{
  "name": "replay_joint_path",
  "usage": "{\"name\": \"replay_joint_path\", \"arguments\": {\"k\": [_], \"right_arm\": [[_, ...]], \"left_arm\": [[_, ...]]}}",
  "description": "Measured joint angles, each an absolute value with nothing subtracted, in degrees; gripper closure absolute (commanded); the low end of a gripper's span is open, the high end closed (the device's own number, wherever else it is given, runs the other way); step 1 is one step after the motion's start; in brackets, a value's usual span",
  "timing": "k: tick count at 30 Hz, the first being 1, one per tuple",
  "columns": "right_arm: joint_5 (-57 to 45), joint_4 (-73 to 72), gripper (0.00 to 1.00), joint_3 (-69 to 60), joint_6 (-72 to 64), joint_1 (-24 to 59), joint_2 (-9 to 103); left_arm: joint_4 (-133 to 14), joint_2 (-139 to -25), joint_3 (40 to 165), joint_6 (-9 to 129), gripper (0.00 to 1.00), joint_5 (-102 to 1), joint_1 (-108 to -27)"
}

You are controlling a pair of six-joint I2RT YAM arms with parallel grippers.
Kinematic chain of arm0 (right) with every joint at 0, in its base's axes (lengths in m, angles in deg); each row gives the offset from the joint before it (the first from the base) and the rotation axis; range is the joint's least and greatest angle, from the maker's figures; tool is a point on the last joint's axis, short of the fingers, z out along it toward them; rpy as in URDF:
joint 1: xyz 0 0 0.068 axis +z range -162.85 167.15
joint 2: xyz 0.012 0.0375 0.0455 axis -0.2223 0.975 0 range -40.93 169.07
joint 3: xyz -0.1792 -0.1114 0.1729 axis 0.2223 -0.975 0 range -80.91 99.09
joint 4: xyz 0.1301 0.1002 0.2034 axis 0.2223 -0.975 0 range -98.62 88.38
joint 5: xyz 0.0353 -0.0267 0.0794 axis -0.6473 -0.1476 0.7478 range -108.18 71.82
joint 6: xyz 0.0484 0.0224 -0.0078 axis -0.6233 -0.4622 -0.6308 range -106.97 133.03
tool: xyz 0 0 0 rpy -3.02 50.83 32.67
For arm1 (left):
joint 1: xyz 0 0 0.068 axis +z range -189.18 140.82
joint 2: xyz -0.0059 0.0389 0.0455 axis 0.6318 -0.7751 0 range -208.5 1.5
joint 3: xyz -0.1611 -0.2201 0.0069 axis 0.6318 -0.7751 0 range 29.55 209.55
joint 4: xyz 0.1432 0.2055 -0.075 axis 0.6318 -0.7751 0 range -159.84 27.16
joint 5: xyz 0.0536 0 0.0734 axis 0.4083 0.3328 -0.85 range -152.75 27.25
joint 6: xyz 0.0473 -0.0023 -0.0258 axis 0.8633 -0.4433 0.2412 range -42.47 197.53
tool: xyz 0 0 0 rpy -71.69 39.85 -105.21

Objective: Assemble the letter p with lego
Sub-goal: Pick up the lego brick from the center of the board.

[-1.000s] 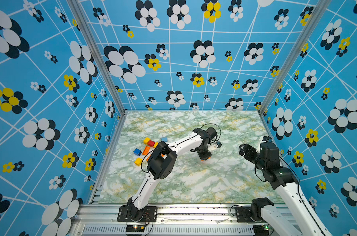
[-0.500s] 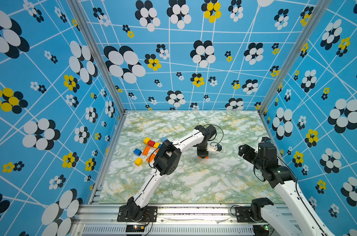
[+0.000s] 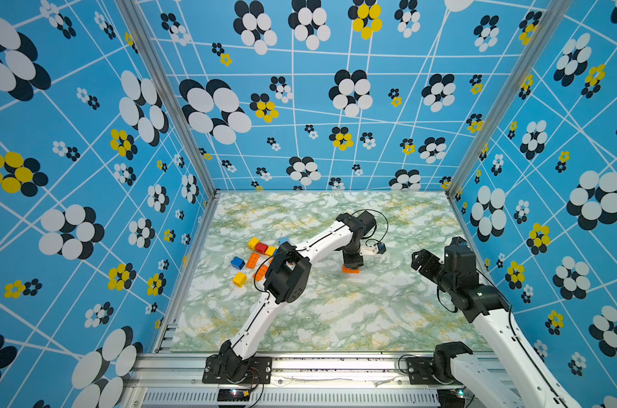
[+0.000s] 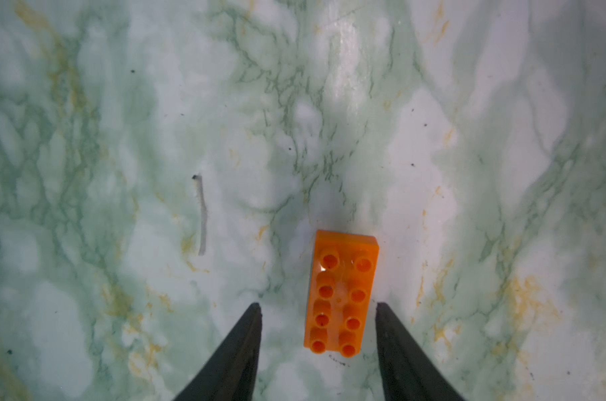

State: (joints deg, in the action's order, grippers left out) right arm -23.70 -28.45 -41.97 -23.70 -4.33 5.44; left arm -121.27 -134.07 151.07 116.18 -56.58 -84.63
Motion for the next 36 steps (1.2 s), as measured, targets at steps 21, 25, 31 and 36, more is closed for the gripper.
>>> {"name": "replay_joint_path", "arguments": {"k": [21,25,31,36], "right_arm": [[-19.77,-23.48,0.1,-42.0,-24.12,-4.33,10.67],[-19.33,-23.46,0.1,-42.04,-24.12,-4.33,10.6],[-19.09,-23.46,0.1,-42.08,-24.14,-4.33,10.56],[-19.09,-23.42,0.1,-42.59,-24.14,-4.33,10.53]], "left_arm": [[-100.14,-96.3,103.11,64.97,0.37,-68.77,-56.48],[-100.16,-98.82,103.2,59.71,0.38,-67.9,-54.56],[-100.51,-104.69,104.62,54.0,0.41,-67.05,-54.45],[-99.85,-106.68,105.17,50.2,0.34,-66.96,-54.19]]}}
